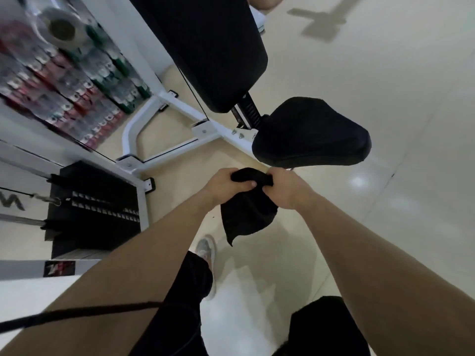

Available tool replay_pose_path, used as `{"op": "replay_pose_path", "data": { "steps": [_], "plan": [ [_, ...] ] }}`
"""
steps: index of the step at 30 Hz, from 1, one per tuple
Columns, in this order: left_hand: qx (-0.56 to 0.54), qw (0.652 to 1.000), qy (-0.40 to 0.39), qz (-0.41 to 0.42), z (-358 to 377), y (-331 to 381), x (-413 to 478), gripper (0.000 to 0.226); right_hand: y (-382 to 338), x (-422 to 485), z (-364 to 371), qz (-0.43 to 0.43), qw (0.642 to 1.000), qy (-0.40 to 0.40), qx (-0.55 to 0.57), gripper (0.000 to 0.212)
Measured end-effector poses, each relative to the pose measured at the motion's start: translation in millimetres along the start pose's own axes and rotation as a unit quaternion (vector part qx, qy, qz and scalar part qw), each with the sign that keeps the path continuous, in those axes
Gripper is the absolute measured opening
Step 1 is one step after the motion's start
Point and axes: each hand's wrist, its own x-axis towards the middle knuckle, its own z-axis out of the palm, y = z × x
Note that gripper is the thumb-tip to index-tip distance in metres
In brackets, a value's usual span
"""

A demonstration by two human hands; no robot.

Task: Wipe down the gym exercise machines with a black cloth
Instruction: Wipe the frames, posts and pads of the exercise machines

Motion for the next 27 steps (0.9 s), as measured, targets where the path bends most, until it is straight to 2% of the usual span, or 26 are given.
{"op": "replay_pose_path", "data": {
  "steps": [2, 5, 7, 9, 12, 16, 19, 24, 27],
  "plan": [
    [0.019, 0.999, -0.043, -0.01, -3, -27, 38, 0.033, 11, 37, 30, -0.008, 1.0, 0.01, 0.002, 0.005],
    [0.127, 0.987, -0.087, -0.043, -14, -73, 94, 0.031, 26, 91, 81, -0.027, 1.0, 0.014, -0.001, 0.008],
    [0.197, 0.977, -0.069, -0.053, -23, -102, 131, 0.019, 35, 125, 114, -0.046, 0.999, 0.015, -0.017, 0.009],
    [0.193, 0.98, -0.028, -0.044, -29, -126, 163, 0.007, 44, 158, 141, -0.055, 0.998, 0.025, -0.035, 0.007],
    [0.1, 0.994, 0.029, -0.033, -32, -153, 210, 0.013, 55, 207, 172, -0.054, 0.995, 0.085, -0.007, 0.009],
    [-0.042, 0.987, 0.156, 0.002, -30, -177, 279, 0.017, 64, 276, 204, -0.02, 0.976, 0.177, 0.122, 0.038],
    [-0.166, 0.962, 0.218, 0.017, -24, -182, 330, 0.013, 79, 318, 224, 0.031, 0.96, 0.186, 0.207, 0.048],
    [-0.321, 0.901, 0.289, 0.046, -5, -162, 400, 0.042, 112, 358, 248, 0.075, 0.956, 0.183, 0.218, 0.044],
    [-0.379, 0.866, 0.325, 0.027, 7, -158, 424, 0.034, 127, 370, 250, 0.082, 0.956, 0.195, 0.206, 0.038]
  ]
}}
